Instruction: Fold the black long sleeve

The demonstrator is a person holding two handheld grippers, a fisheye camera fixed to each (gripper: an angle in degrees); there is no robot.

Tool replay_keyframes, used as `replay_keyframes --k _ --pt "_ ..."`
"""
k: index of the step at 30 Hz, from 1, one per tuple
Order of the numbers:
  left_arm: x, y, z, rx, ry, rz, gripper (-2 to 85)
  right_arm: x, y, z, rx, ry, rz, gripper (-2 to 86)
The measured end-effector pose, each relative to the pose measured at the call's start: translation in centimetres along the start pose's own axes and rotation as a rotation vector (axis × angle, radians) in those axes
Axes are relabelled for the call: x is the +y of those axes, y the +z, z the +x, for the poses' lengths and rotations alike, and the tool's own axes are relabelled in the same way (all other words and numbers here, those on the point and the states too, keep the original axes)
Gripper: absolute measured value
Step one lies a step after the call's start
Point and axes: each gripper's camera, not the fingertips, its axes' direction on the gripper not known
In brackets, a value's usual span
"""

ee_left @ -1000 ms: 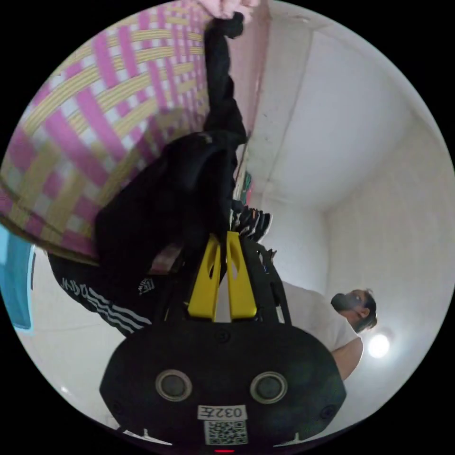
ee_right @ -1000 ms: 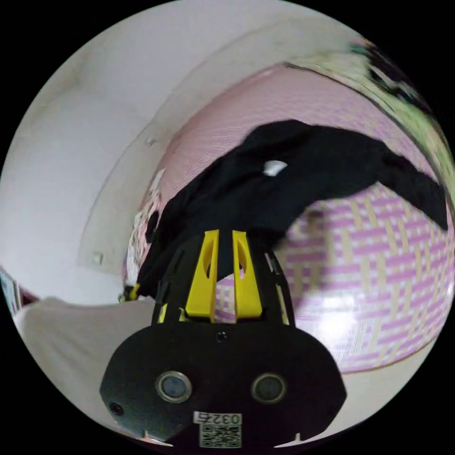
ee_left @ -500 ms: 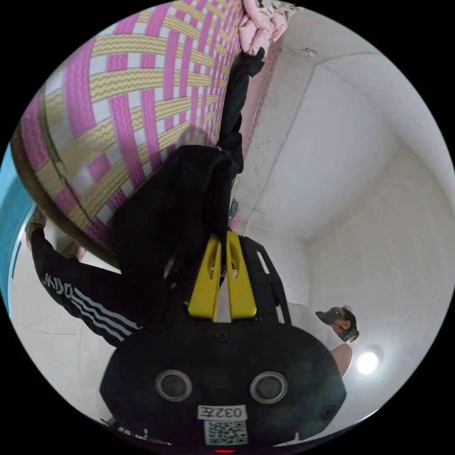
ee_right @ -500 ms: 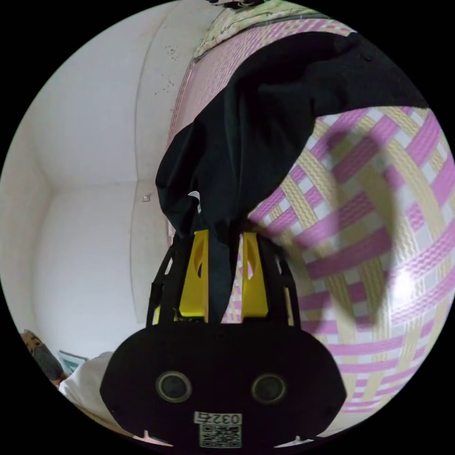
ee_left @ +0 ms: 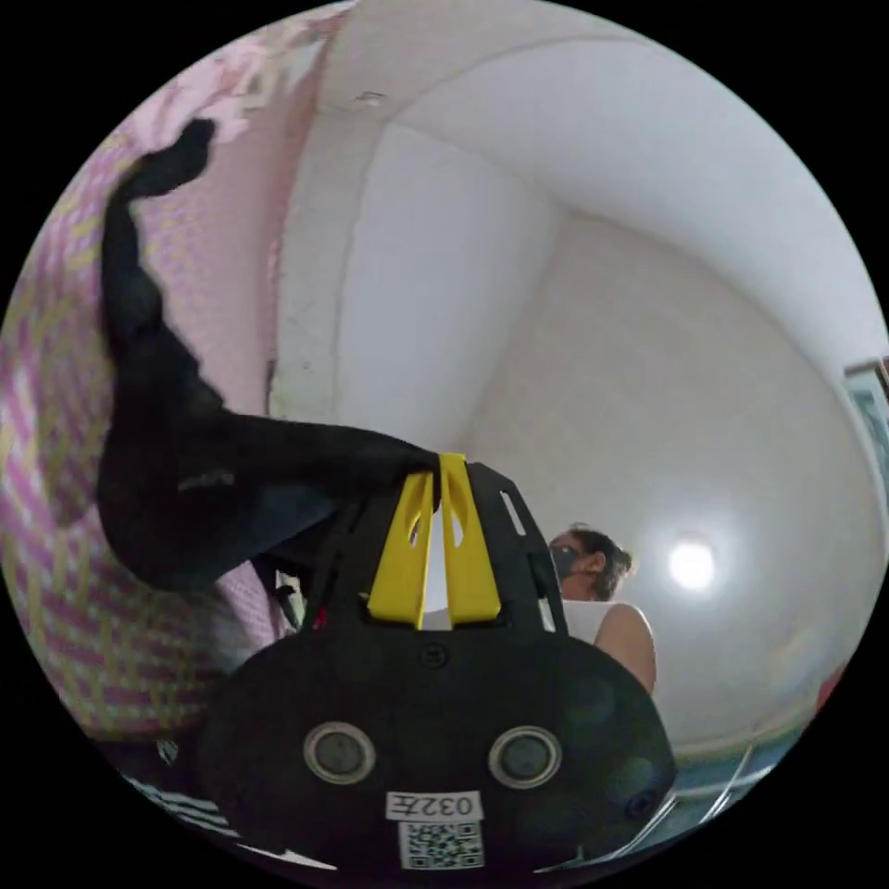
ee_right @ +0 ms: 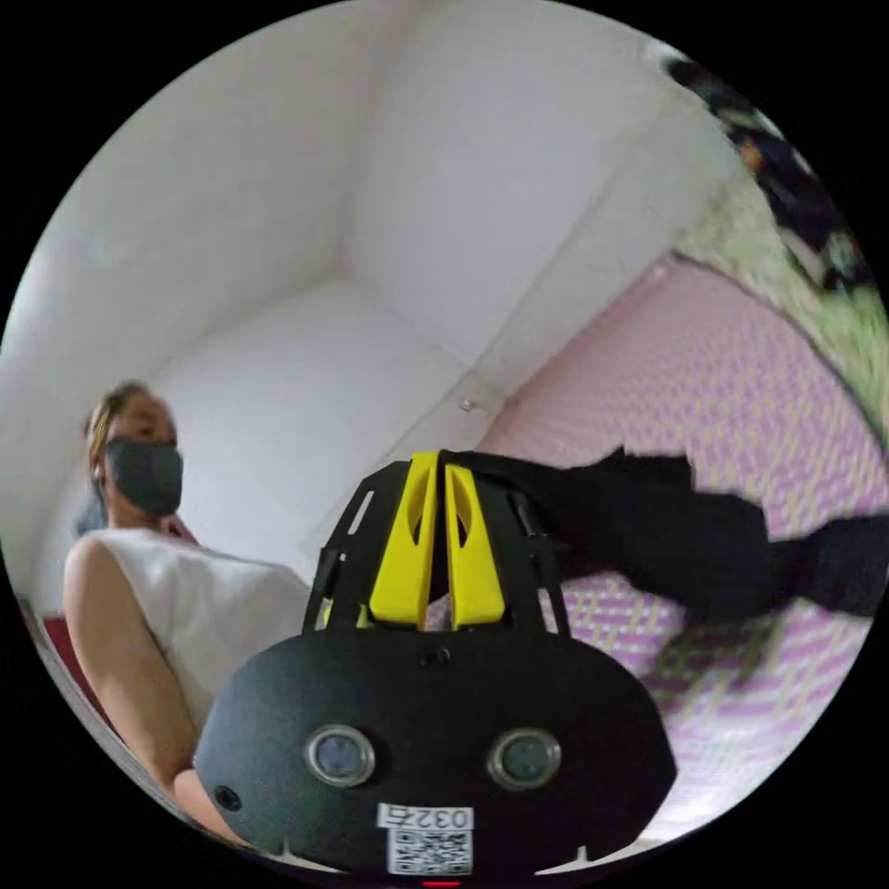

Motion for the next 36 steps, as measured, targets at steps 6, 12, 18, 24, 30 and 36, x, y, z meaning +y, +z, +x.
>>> replay_keyframes --k 6,12,18,24,30,36 --pt "-4.9 9.4 17.1 0.252 0.528 -0.190 -0.9 -1.1 -6.0 -21.9 -0.031 -0.727 0.036 -0.9" --pt "-11.8 17.2 21.0 0.106 0.661 -0.319 -0.9 -3.6 -5.7 -25.4 0.054 -0.779 0.097 -0.9" --pt "-26.4 24.3 -4.2 -0.073 -0.213 -0.187 -0.9 -13.2 5.4 -7.2 0.293 -0.118 -0.113 -1.0" --pt "-37.7 41.4 8.0 -0.087 0.193 -0.208 -0.9 -23.1 9.9 -17.5 0.398 -0.392 0.045 -1.0" --pt "-35.7 46.7 25.5 0.247 0.657 -0.331 -0.9 -20.5 5.4 -34.8 0.299 -0.846 0.264 -1.0" --pt "-30.7 38.0 21.3 0.116 0.692 -0.444 -0.8 -12.2 3.6 -30.9 0.287 -0.800 0.095 -1.0"
